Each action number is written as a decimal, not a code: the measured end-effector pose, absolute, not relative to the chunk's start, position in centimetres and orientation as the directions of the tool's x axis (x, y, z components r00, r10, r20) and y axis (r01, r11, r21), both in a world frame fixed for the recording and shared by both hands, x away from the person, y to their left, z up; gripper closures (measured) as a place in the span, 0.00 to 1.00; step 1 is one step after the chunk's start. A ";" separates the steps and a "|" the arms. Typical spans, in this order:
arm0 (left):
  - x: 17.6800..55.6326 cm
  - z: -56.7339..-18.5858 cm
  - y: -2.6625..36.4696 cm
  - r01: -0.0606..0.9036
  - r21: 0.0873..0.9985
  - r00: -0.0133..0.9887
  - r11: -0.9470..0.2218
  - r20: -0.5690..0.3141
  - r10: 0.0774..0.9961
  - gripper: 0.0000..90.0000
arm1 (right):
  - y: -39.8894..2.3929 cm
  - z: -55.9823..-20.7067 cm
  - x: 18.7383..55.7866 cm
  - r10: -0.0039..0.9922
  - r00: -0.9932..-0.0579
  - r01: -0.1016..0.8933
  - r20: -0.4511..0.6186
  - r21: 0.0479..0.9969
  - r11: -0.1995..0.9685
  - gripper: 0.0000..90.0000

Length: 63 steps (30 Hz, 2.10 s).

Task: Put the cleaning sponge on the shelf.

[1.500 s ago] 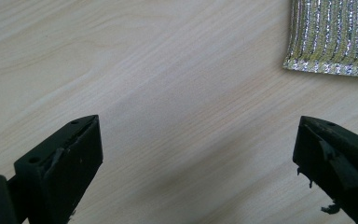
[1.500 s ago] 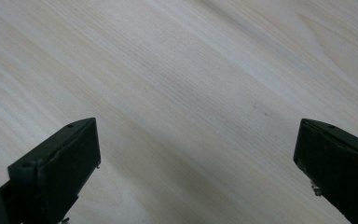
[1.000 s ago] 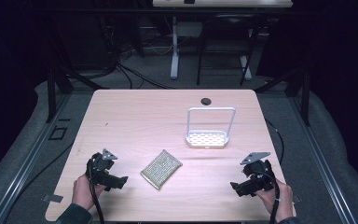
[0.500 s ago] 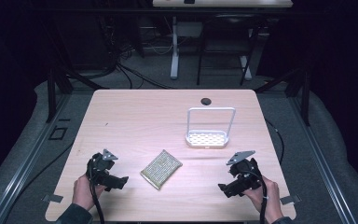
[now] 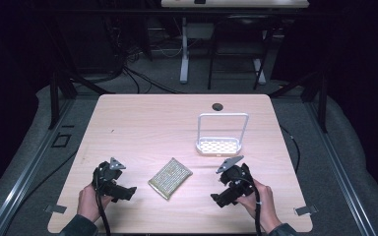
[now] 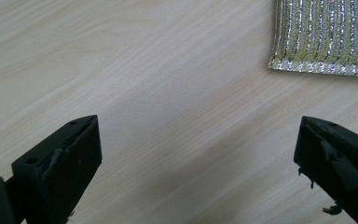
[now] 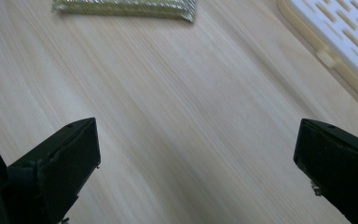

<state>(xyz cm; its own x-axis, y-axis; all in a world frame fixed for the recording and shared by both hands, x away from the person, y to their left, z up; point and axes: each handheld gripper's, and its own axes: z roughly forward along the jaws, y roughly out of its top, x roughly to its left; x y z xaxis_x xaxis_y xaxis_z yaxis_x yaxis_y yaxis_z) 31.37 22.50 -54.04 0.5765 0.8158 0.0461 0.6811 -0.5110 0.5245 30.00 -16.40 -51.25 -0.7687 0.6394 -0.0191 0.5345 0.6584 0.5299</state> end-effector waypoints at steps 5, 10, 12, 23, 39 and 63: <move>31.4 -54.0 22.6 0.683 0.532 0.568 -0.501 0.044 0.822 0.01 | -13.2 -51.4 31.1 0.597 -0.802 0.505 -0.005 0.527 0.684 0.00; 31.3 -54.0 22.6 0.682 0.533 0.570 -0.501 0.042 0.821 0.01 | -10.7 -52.1 32.1 0.575 -0.818 0.498 0.011 0.512 0.699 0.00; 31.4 -54.0 22.7 0.682 0.533 0.571 -0.500 0.038 0.820 0.01 | -9.1 -52.5 33.0 0.562 -0.826 0.499 0.037 0.512 0.699 0.00; 31.4 -54.0 22.6 0.684 0.534 0.578 -0.497 0.019 0.816 0.01 | -4.8 -53.6 35.2 0.534 -0.844 0.488 0.049 0.483 0.727 0.00; 31.5 -54.0 22.7 0.683 0.533 0.580 -0.499 0.019 0.814 0.01 | -1.9 -55.5 36.7 0.545 -0.839 0.498 0.013 0.423 0.757 0.06; 31.4 -54.1 22.3 0.685 0.525 0.578 -0.504 0.029 0.815 0.01 | -1.8 -55.6 36.3 0.570 -0.821 0.523 -0.010 0.385 0.760 0.24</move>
